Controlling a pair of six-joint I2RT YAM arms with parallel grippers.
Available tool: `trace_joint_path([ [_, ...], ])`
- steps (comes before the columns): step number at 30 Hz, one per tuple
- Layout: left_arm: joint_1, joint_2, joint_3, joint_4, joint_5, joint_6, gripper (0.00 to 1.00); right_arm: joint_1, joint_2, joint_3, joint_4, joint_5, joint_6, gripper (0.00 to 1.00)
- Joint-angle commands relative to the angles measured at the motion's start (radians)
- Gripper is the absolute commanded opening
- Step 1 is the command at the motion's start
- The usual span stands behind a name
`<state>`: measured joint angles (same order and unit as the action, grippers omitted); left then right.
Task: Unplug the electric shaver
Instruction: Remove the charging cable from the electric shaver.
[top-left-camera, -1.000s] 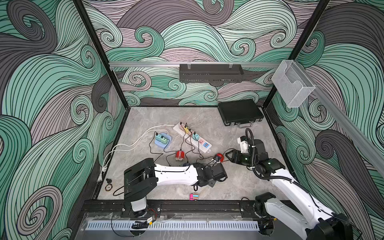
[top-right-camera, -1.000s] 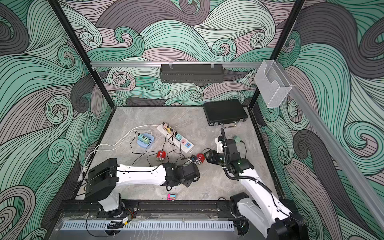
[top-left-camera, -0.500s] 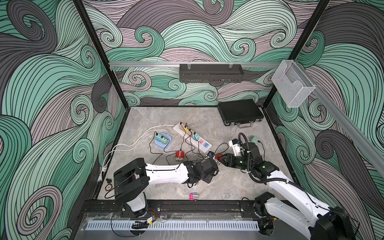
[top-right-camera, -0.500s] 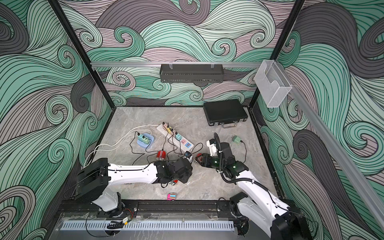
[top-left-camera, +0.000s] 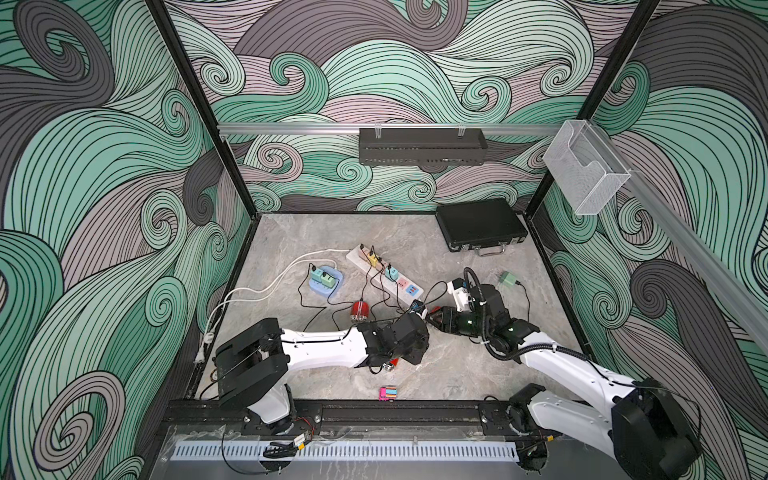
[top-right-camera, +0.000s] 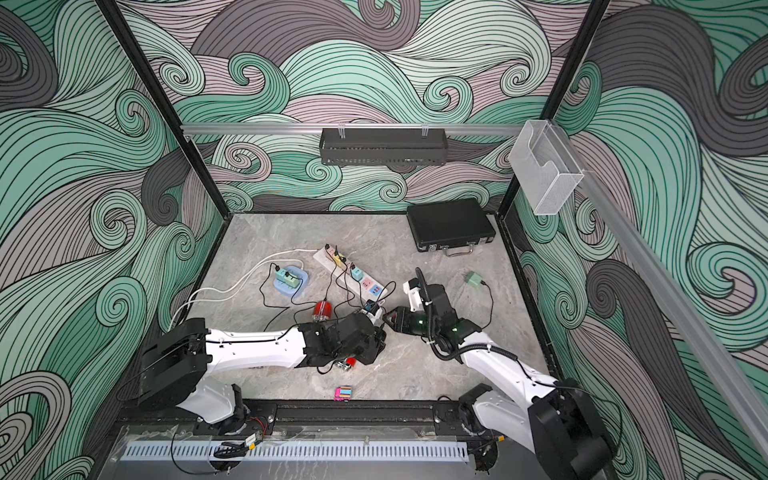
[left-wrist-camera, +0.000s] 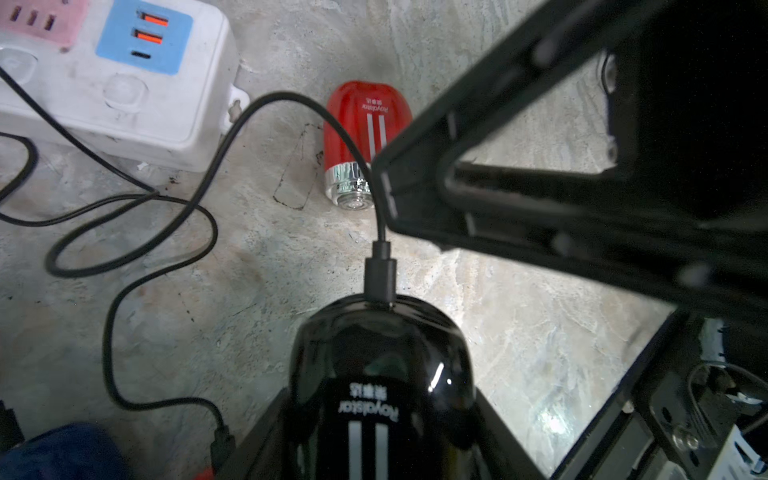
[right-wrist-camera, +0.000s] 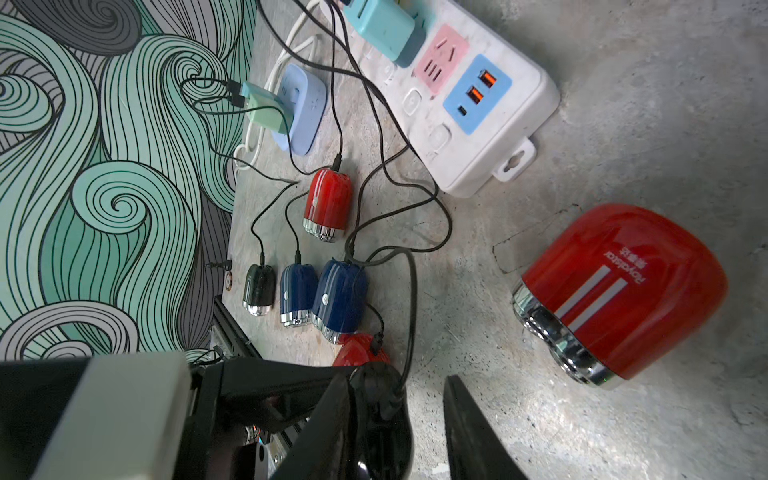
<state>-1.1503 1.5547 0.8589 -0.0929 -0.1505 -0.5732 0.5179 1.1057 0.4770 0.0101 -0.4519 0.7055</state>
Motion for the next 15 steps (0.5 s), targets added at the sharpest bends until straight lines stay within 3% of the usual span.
trace_joint_path([
  [1, 0.013, -0.039, -0.003, 0.051, 0.019, -0.014, 0.46, 0.008, 0.018, -0.014, 0.075, 0.009, 0.05, 0.36],
  [15, 0.023, -0.051, -0.012, 0.07, 0.038, -0.014, 0.46, 0.023, 0.068, -0.011, 0.145, -0.023, 0.094, 0.25],
])
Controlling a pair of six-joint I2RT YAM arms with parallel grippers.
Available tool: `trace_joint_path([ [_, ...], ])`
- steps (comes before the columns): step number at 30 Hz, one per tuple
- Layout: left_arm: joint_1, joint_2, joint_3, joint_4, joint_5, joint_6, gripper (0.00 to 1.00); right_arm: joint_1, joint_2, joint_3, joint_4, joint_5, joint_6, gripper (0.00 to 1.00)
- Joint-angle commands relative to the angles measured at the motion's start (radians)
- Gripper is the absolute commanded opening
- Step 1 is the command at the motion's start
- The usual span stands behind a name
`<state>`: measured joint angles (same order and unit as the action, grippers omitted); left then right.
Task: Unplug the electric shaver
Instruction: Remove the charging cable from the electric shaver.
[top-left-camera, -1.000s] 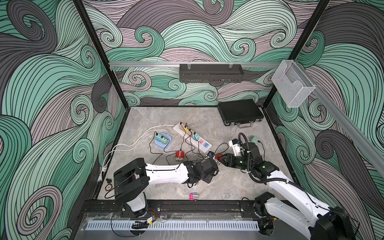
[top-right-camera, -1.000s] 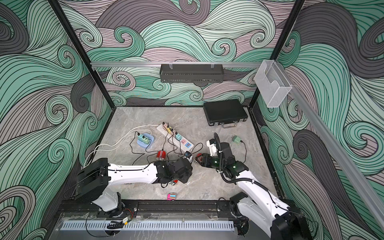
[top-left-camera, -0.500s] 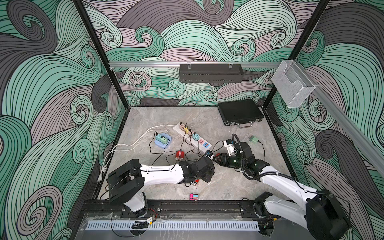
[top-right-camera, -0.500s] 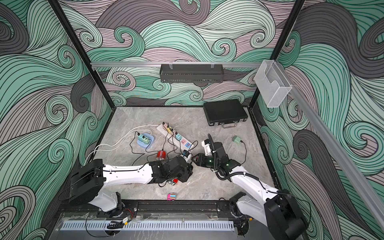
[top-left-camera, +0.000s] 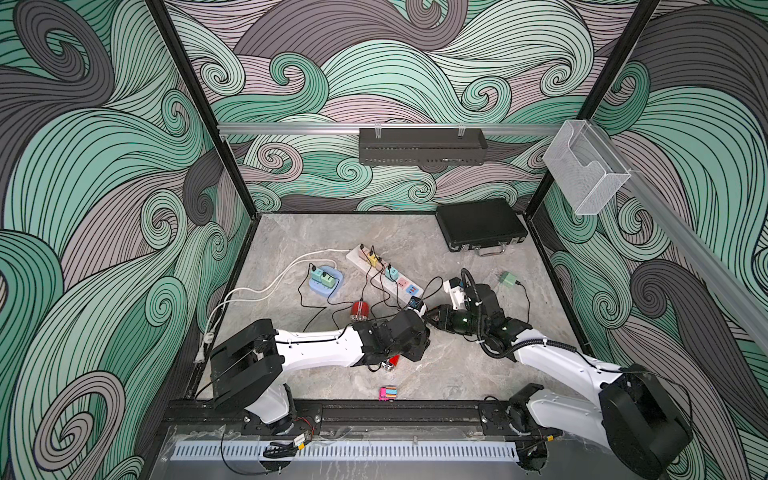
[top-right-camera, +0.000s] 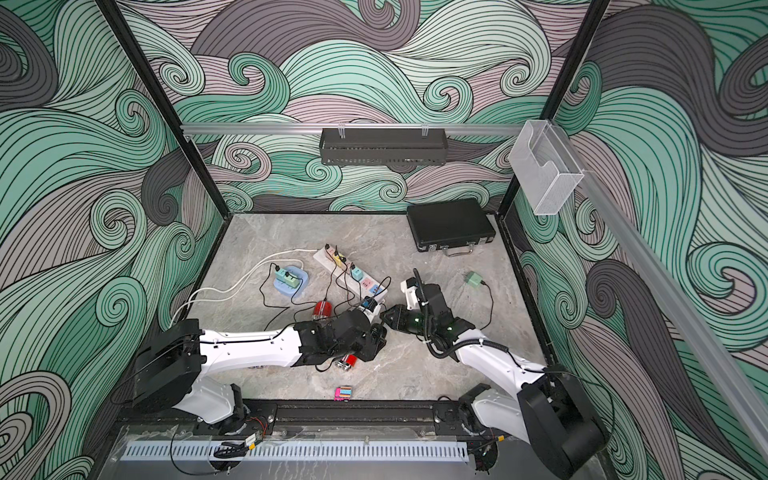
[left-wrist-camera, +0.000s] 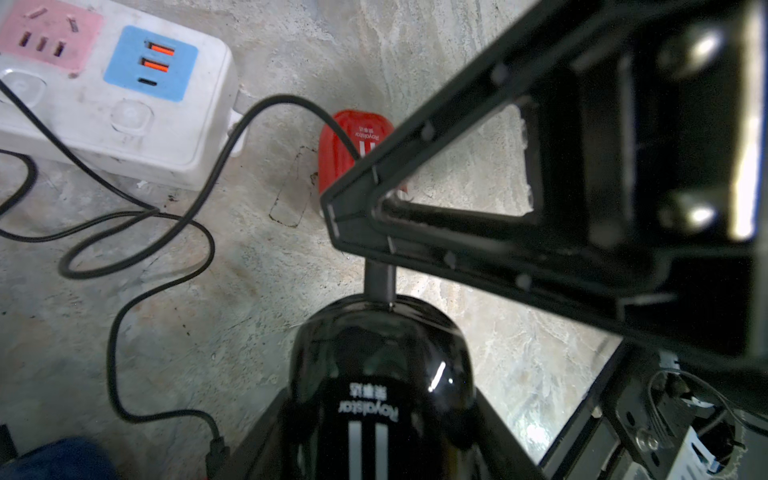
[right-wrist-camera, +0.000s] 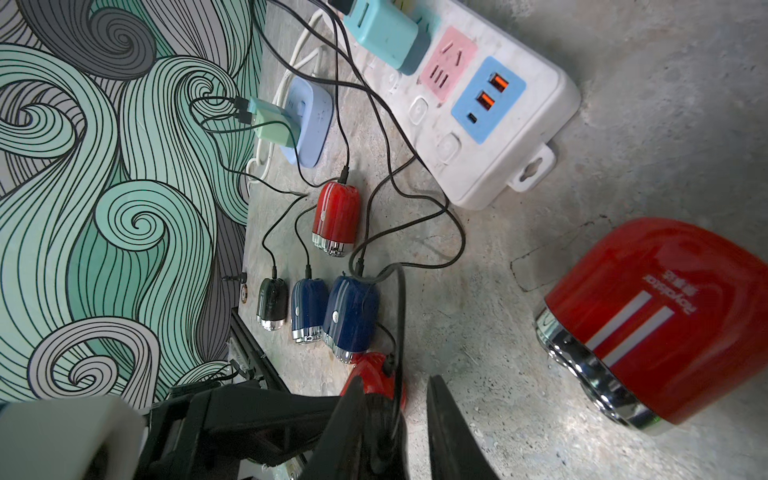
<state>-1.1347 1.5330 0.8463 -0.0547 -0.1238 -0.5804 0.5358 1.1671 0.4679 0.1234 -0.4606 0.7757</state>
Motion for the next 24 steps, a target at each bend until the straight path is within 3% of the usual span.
trace_joint_path([
  [1, 0.008, -0.028, -0.002, 0.036, 0.015, -0.006, 0.46, 0.005, 0.009, -0.002, 0.033, -0.015, 0.026, 0.24],
  [15, 0.013, -0.019, -0.006, 0.044, 0.018, -0.01, 0.46, 0.005, 0.008, -0.018, 0.05, -0.015, 0.042, 0.11],
  [24, 0.015, -0.014, 0.001, 0.035, 0.023, -0.006, 0.46, 0.006, 0.004, -0.006, 0.038, -0.002, 0.04, 0.09],
])
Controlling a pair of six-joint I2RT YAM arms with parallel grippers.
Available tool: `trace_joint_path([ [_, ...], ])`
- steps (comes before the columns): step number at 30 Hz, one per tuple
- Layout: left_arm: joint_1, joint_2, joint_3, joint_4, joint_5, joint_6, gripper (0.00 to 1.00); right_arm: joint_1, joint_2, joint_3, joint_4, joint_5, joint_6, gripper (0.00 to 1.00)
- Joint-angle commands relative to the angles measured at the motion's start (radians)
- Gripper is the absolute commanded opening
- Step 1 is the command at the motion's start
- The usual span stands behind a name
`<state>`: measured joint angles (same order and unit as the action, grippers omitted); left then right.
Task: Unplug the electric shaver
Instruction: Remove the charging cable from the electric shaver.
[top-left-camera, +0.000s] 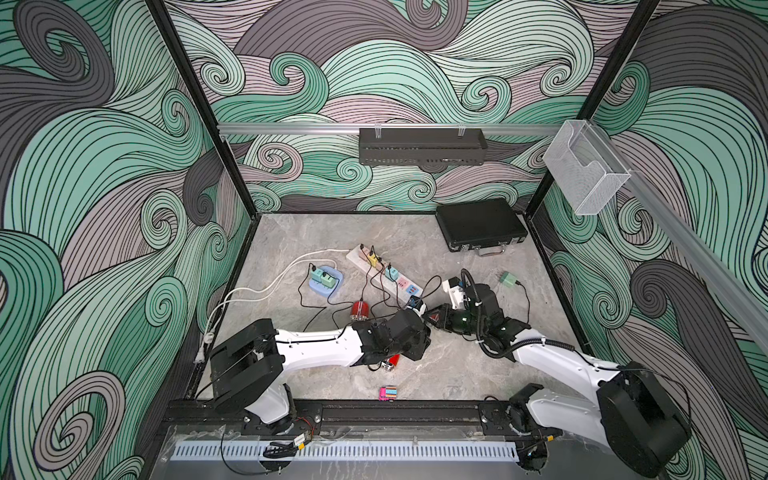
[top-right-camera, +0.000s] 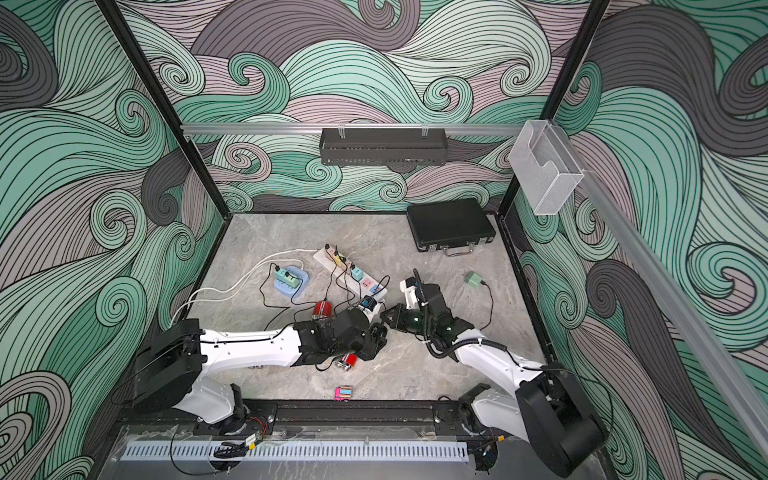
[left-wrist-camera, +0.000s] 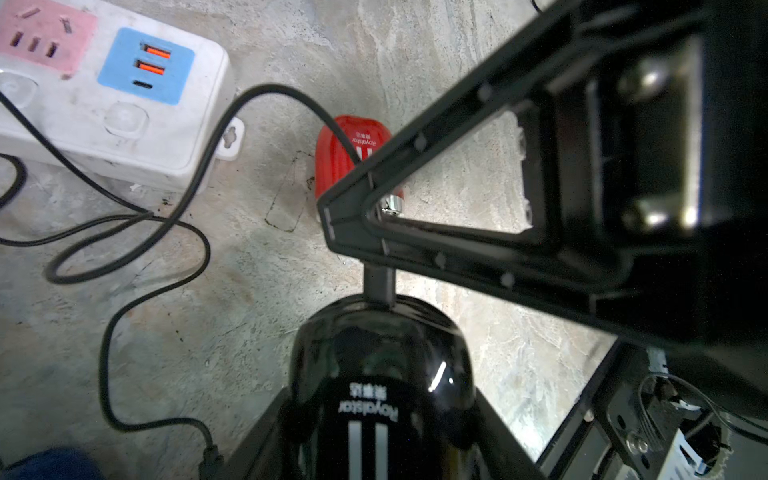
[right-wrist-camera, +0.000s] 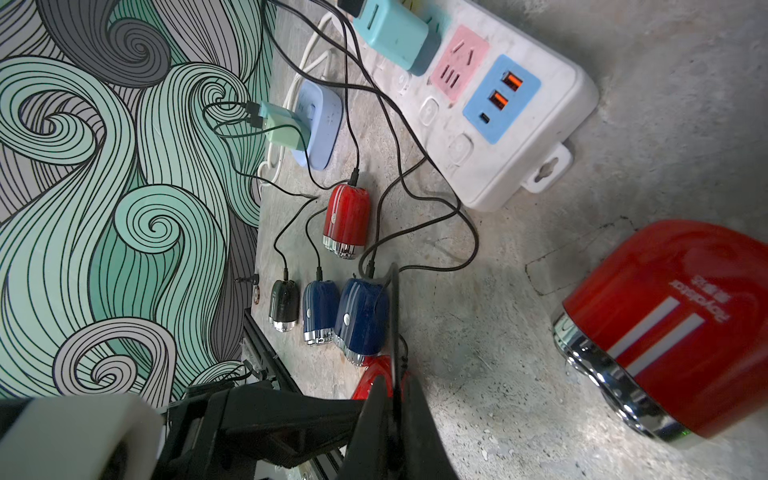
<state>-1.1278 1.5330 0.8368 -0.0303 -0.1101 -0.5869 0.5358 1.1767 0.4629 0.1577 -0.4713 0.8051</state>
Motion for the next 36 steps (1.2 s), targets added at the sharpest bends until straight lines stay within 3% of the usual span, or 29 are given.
trace_joint_path([
  [1, 0.008, -0.012, 0.013, 0.01, 0.01, 0.001, 0.46, 0.006, -0.002, 0.003, 0.001, 0.011, 0.009, 0.08],
  [15, 0.007, 0.003, 0.009, 0.005, 0.033, 0.001, 0.46, -0.018, -0.015, 0.033, -0.046, 0.021, -0.015, 0.05],
  [36, -0.012, 0.076, 0.076, -0.042, 0.038, 0.004, 0.46, -0.161, -0.019, 0.082, -0.142, -0.017, -0.085, 0.06],
])
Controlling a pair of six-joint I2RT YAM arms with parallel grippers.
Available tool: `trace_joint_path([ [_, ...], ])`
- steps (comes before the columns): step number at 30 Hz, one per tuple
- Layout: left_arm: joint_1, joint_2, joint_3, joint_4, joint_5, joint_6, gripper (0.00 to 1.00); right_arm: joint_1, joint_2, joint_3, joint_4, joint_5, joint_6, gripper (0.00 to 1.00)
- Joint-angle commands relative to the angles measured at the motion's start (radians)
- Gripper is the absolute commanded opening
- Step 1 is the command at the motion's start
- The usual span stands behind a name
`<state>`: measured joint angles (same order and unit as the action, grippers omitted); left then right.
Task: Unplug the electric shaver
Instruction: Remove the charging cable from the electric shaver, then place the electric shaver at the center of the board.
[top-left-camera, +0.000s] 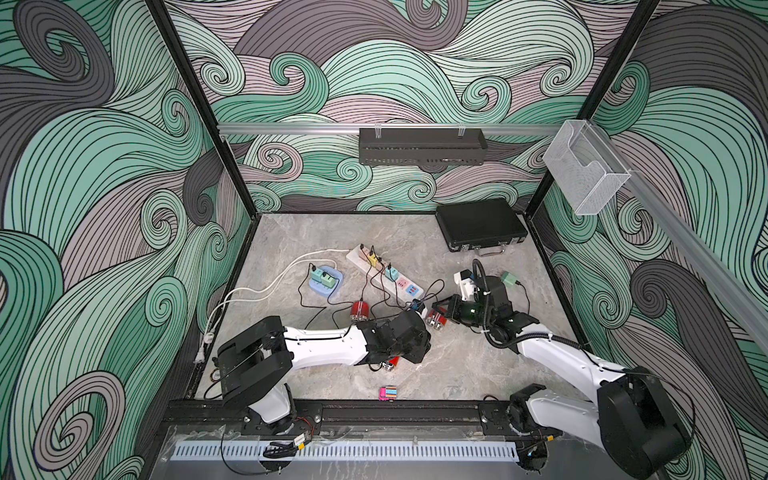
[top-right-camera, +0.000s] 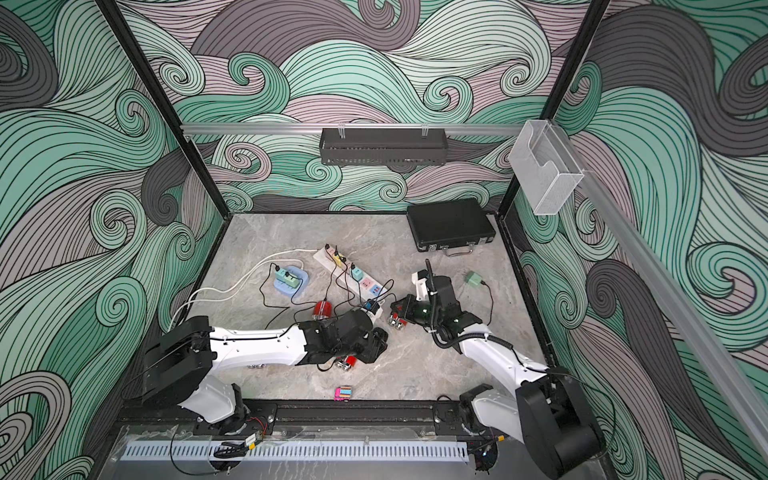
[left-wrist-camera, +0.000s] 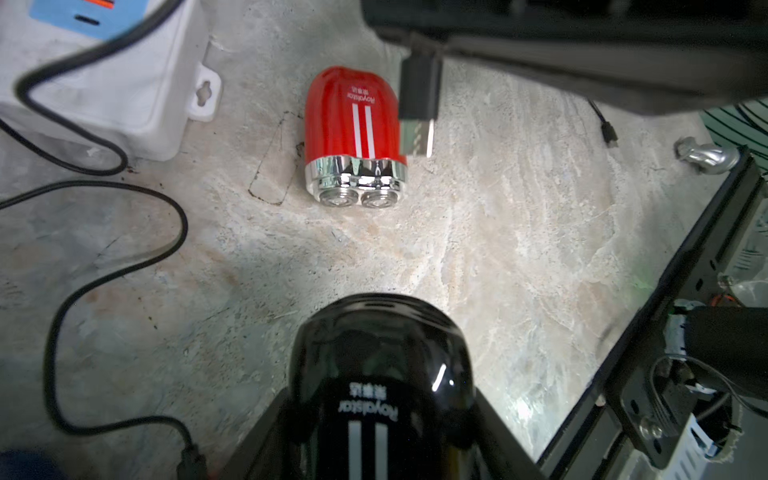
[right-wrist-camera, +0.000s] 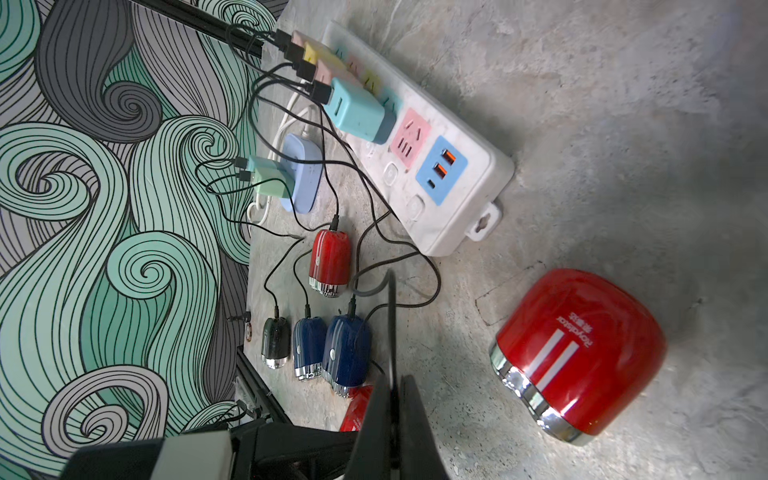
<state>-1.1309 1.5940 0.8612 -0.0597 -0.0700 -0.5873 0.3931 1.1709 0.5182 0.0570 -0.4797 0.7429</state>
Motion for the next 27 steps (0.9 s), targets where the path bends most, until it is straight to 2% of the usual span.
trace_joint_path([
  [1, -0.013, 0.022, 0.057, -0.013, -0.003, 0.004, 0.46, -0.026, -0.01, 0.029, -0.047, -0.008, -0.026, 0.06],
  [18, -0.049, 0.199, 0.264, -0.294, -0.129, 0.003, 0.46, -0.116, 0.067, 0.065, -0.101, 0.006, -0.066, 0.06],
  [27, -0.058, 0.266, 0.323, -0.361, -0.16, -0.015, 0.46, -0.137, 0.093, 0.086, -0.118, 0.0, -0.084, 0.06],
])
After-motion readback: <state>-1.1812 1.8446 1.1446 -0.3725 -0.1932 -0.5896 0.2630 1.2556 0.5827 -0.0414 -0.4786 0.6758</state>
